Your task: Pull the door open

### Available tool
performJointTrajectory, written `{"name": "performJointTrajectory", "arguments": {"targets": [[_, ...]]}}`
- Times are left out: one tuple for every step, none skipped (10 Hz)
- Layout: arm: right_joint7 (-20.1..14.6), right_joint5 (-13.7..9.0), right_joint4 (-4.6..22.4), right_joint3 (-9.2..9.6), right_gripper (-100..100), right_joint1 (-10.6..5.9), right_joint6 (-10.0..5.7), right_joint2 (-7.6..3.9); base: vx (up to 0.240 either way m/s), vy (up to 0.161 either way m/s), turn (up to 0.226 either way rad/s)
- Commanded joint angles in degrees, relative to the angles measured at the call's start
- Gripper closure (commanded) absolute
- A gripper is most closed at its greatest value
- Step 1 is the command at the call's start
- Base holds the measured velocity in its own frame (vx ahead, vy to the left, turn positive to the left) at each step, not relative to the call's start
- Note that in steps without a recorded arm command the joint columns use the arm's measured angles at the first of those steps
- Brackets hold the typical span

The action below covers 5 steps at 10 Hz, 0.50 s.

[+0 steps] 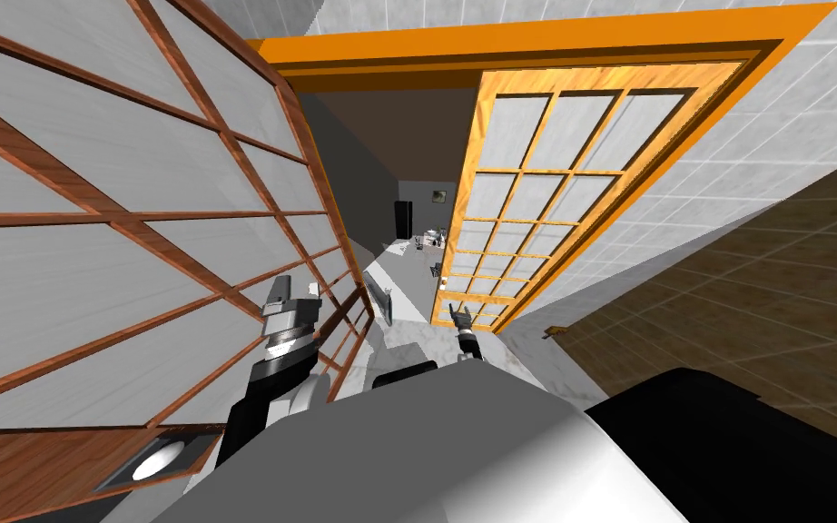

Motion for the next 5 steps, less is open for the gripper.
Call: {"name": "performJointTrajectory", "arguments": {"targets": [[1.72, -0.27, 1.03, -0.17, -100, -0.19, 0.02, 0.17, 0.098, -0.012, 0.038], [2.69, -0.43, 1.85, -0.27, -100, -0.38, -0.08, 0.25, 0.099, -0.010, 0.040], [3.63, -0.59, 2.64, -0.37, -100, -0.56, -0.17, 0.33, 0.098, -0.003, 0.051], [5.18, -0.85, 3.94, -0.54, -100, -0.86, -0.32, 0.50, 0.125, 0.000, 0.057], [5.95, -0.99, 4.59, -0.62, -100, -1.01, -0.40, 0.59, 0.131, -0.018, 0.037]]}}
